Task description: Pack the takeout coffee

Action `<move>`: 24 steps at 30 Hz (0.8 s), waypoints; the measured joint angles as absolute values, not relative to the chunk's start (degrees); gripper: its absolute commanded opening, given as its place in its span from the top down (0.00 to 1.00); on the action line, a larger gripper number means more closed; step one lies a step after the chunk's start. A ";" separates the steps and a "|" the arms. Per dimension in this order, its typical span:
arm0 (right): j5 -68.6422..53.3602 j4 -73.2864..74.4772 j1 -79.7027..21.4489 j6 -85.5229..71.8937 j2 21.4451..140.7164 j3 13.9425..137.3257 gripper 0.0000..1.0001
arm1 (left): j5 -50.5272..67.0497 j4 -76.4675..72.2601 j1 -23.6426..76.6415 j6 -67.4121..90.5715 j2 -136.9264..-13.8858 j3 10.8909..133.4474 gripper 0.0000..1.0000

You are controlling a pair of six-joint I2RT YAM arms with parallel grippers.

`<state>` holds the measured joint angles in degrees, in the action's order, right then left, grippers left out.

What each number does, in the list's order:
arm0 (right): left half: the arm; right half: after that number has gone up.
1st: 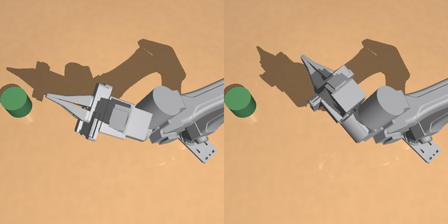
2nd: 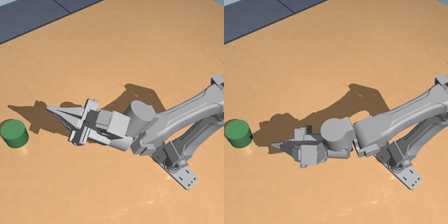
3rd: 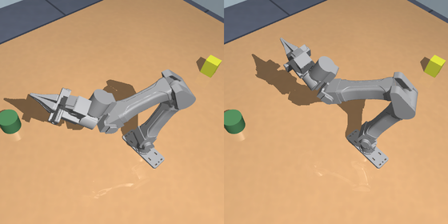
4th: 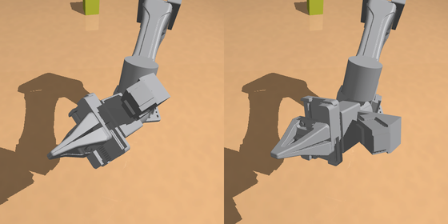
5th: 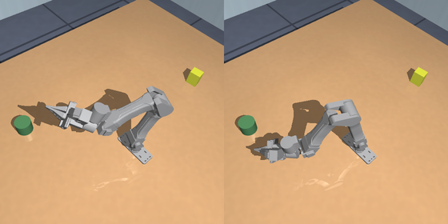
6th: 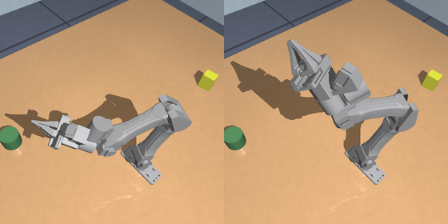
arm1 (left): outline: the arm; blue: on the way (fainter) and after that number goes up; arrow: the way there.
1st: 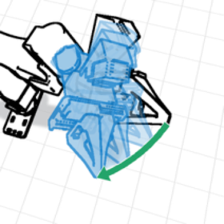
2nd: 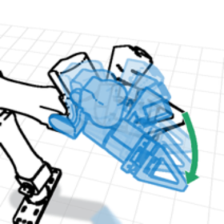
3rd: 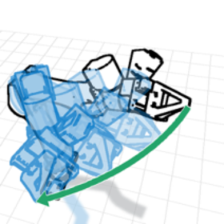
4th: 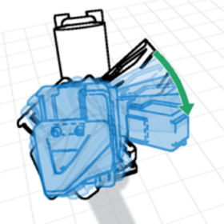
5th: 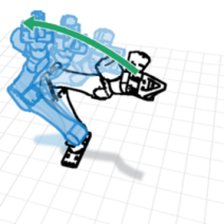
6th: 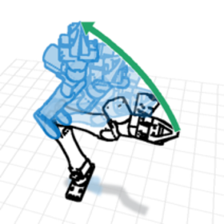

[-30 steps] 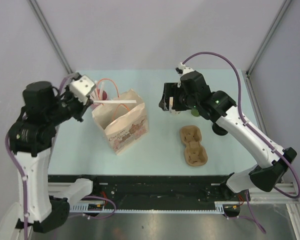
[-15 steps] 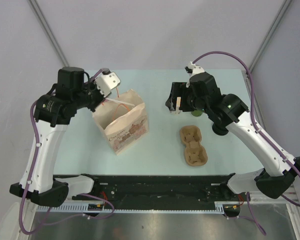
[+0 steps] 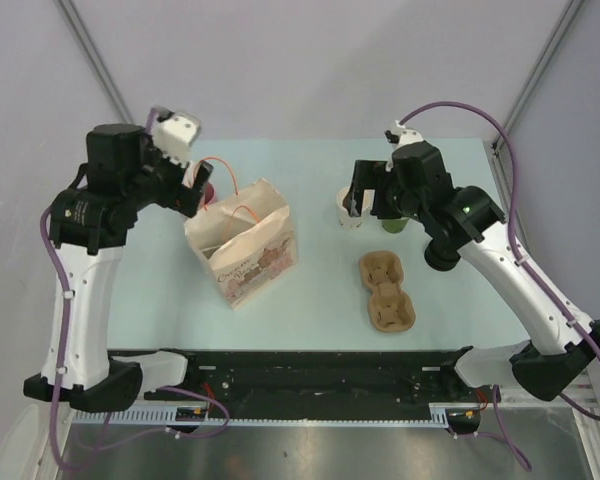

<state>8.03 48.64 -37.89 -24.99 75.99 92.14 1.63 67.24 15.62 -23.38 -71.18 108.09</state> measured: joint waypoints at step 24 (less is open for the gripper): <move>17.19 47.62 -13.61 -23.92 61.98 73.93 0.00 | 4.78 54.85 -14.76 -3.36 -60.18 68.16 0.00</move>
